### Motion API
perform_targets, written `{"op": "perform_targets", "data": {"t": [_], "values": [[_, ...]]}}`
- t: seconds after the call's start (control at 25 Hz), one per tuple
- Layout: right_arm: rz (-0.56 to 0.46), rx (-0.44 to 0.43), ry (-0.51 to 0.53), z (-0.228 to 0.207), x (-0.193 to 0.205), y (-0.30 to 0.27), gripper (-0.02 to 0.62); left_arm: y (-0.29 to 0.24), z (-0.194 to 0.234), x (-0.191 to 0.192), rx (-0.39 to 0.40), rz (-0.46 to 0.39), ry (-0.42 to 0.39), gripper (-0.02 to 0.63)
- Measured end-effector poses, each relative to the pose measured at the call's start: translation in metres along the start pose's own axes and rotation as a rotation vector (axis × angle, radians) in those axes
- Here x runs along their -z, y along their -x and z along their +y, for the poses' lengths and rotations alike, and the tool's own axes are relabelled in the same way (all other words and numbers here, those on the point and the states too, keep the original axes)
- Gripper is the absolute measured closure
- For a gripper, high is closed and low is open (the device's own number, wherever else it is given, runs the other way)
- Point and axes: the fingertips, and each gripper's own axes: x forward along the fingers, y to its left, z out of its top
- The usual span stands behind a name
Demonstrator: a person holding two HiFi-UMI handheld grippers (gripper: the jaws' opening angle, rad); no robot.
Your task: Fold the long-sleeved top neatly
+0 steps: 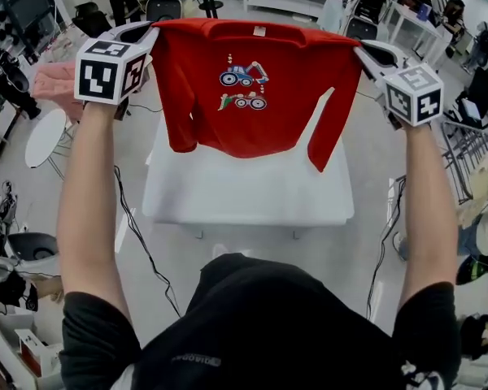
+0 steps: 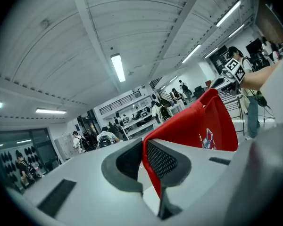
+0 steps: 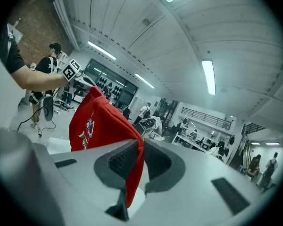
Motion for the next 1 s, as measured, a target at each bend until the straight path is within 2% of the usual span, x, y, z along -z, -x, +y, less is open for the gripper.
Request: {"op": "perform_targets", "data": {"t": [0.2,0.36,0.52,0.72,0.88,1.0], "values": [[-0.016,-0.025,-0.010,0.019,0.006,0.027,0.551,0.039,-0.026,0.011,0.005,0.020,0.024,0.575],[-0.023,-0.040,-0.025,0.045,0.007,0.056,0.551,0.079,-0.050,0.029,0.046,0.034,0.068,0.575],[-0.022,-0.067,-0.015,0.065,0.011,0.093,0.551,0.113,-0.078,0.036,0.082,0.054,0.076,0.575],[-0.037,-0.104,-0.007,0.120,0.009,0.126,0.551,0.169,-0.089,0.062,0.101,0.042,0.078,0.575],[-0.046,-0.114,-0.029,0.121,0.004,0.141,0.551,0.177,-0.091,0.053,0.116,0.026,0.079,0.574],[-0.039,-0.114,-0.066,0.119,0.010,0.123,0.551,0.160,-0.082,0.063,0.126,0.040,0.106,0.574]]}}
